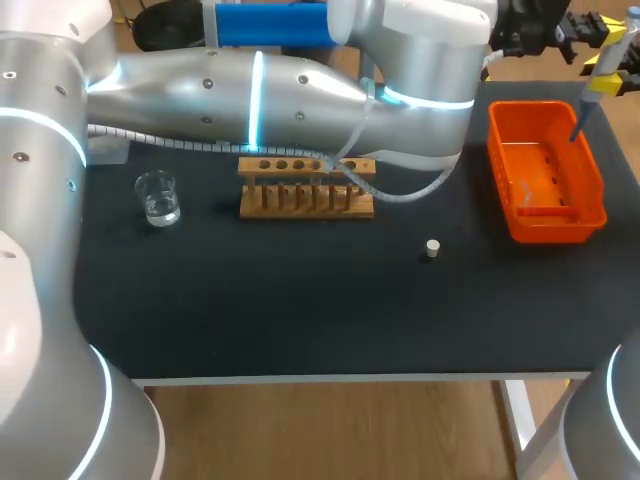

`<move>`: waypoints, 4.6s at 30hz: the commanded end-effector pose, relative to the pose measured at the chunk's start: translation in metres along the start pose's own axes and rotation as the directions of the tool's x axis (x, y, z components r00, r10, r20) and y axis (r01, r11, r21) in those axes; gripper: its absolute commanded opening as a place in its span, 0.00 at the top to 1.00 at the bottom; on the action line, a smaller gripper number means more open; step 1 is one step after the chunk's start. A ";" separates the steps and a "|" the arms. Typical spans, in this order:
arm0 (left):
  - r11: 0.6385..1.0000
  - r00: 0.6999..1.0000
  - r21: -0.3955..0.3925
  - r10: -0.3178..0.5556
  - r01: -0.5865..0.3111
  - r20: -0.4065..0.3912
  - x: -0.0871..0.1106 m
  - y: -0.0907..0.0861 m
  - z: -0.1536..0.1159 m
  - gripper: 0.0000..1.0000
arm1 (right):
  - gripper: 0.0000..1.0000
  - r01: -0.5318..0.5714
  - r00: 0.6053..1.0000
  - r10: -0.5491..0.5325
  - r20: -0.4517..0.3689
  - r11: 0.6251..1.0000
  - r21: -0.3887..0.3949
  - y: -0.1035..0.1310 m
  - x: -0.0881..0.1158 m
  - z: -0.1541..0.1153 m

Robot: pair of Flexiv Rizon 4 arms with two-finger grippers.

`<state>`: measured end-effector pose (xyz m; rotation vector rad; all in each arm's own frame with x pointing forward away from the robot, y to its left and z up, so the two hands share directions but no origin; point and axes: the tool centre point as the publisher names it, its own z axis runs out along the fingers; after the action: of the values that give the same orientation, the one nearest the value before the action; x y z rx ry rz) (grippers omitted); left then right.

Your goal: Invert the test tube, pick up the pipette, mount the tip to pipette, aspirate from beaker and dispense into the tube, eject the tip, return the pipette, and cap with the stopper.

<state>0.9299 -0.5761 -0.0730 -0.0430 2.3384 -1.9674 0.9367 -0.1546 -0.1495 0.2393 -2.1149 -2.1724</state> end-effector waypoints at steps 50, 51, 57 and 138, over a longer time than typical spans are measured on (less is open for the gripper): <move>0.997 0.997 0.056 0.059 -0.062 0.050 -0.005 -0.038 -0.031 0.00 | 1.00 0.001 1.000 -0.001 -0.010 1.000 0.000 0.008 -0.002 -0.002; 0.997 0.998 0.060 0.054 -0.056 0.030 -0.005 -0.037 -0.036 0.00 | 1.00 0.001 1.000 -0.001 -0.010 1.000 0.000 0.008 -0.002 -0.002; 0.999 0.999 0.007 0.054 -0.054 0.003 0.003 -0.031 -0.069 0.00 | 1.00 0.001 1.000 -0.001 -0.010 1.000 0.000 0.008 -0.002 -0.002; 0.990 0.993 0.133 -0.067 0.053 0.100 0.069 0.123 -0.321 0.00 | 1.00 0.001 1.000 -0.001 -0.010 1.000 0.000 0.008 -0.002 -0.002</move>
<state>0.8408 -0.2455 -0.1434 -0.1983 2.1638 -2.0932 0.9377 -0.1548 -0.1424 0.2461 -2.1102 -2.1715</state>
